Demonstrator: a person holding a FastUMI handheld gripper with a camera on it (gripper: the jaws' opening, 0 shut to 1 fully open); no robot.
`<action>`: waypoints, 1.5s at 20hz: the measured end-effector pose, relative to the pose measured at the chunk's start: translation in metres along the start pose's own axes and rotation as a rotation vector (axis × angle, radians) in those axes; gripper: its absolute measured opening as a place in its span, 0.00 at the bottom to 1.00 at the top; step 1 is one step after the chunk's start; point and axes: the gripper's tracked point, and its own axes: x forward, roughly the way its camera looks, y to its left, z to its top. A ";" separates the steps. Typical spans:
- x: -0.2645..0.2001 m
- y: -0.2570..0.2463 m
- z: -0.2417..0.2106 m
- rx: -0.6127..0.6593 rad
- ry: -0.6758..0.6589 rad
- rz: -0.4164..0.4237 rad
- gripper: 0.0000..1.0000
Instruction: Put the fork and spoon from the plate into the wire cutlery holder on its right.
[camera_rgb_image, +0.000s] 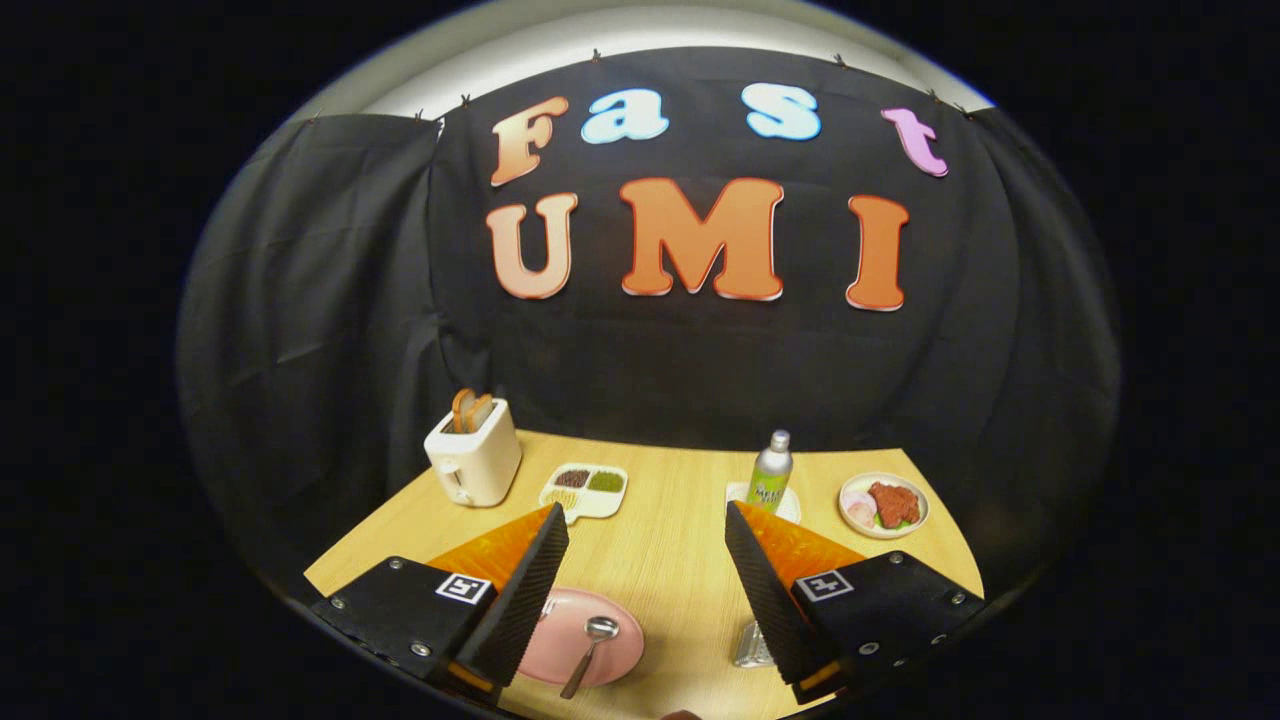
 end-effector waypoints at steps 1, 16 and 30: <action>0.004 0.007 -0.015 0.009 0.051 0.016 0.95; 0.047 0.056 -0.205 -0.088 0.623 0.059 0.81; 0.061 0.057 -0.287 -0.003 0.974 -0.020 0.31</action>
